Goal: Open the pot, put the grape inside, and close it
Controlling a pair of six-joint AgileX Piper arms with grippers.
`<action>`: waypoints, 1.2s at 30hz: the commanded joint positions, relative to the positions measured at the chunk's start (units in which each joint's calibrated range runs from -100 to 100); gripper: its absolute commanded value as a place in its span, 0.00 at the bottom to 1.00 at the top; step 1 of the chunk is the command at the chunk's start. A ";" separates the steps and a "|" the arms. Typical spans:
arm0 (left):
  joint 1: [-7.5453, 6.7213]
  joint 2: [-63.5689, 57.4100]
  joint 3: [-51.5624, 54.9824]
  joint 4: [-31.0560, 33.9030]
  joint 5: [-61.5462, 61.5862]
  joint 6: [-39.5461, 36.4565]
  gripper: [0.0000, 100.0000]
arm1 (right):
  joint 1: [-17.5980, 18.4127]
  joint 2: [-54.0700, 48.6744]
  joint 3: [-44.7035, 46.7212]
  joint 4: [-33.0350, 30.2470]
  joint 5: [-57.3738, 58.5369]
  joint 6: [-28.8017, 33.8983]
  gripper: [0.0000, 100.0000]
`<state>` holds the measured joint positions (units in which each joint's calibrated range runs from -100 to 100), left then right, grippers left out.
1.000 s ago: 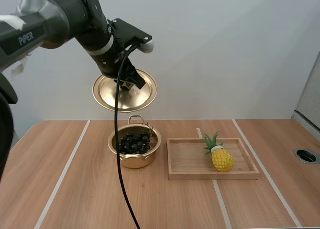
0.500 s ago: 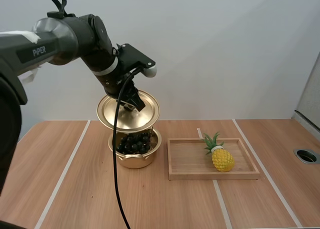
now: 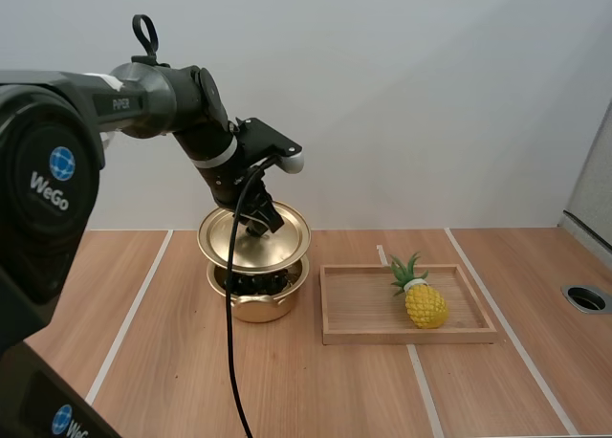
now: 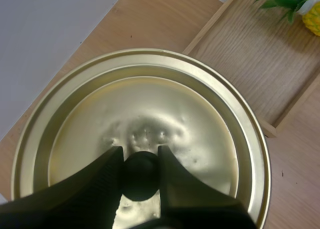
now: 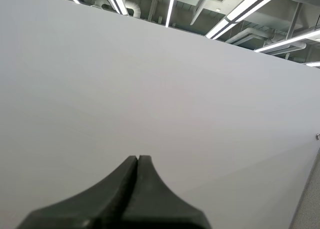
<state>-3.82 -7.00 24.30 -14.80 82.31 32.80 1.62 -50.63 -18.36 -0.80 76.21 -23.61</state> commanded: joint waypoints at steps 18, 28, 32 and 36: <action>0.04 6.48 0.13 -1.87 -5.48 1.57 0.00 | -0.24 -0.66 -0.40 -0.04 -0.95 0.07 0.00; 0.04 6.48 0.13 -3.92 -7.44 3.57 0.00 | -0.24 -0.66 -0.40 -0.04 -0.95 0.07 0.00; 0.04 6.48 0.13 -3.93 -6.56 3.57 0.00 | -0.24 -0.66 -0.40 -0.04 -0.95 0.07 0.00; 0.04 6.48 0.13 -3.81 -6.58 3.57 0.00 | -0.24 -0.66 -0.40 0.00 -0.59 0.07 0.00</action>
<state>-3.82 -0.37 24.36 -17.31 76.14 36.18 1.62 -50.63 -18.36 -0.80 76.21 -23.61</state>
